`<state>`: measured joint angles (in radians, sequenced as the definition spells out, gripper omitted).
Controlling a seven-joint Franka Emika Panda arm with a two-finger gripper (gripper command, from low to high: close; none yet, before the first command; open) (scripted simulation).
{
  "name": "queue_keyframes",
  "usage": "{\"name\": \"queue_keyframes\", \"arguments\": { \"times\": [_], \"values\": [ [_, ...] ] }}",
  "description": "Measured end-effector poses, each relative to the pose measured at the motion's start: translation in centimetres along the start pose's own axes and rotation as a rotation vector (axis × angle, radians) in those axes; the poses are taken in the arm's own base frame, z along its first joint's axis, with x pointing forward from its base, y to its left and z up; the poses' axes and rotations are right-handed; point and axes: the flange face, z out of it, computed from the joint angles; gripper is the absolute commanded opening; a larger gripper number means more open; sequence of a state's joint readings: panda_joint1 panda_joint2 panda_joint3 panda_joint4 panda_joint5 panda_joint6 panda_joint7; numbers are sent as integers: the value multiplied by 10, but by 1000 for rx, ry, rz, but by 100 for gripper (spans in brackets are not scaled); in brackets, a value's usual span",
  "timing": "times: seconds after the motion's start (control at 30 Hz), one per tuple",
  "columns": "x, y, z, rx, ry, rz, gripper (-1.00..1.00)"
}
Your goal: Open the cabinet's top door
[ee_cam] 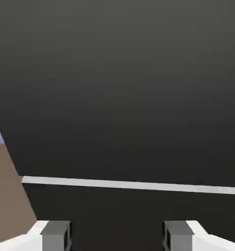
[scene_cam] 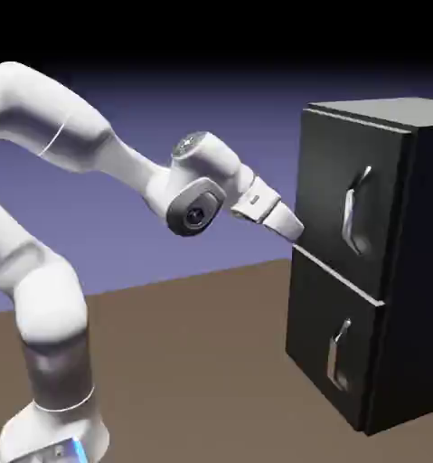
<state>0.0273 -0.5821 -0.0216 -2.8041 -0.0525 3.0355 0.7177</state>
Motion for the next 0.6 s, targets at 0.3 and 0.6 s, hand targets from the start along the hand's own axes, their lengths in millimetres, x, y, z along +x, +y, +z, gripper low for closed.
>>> {"name": "queue_keyframes", "arguments": {
  "times": [0.3,0.6],
  "values": [
    [19,-22,-41,58,112,-474,0],
    [34,-27,-77,64,251,-923,0]
  ]
}}
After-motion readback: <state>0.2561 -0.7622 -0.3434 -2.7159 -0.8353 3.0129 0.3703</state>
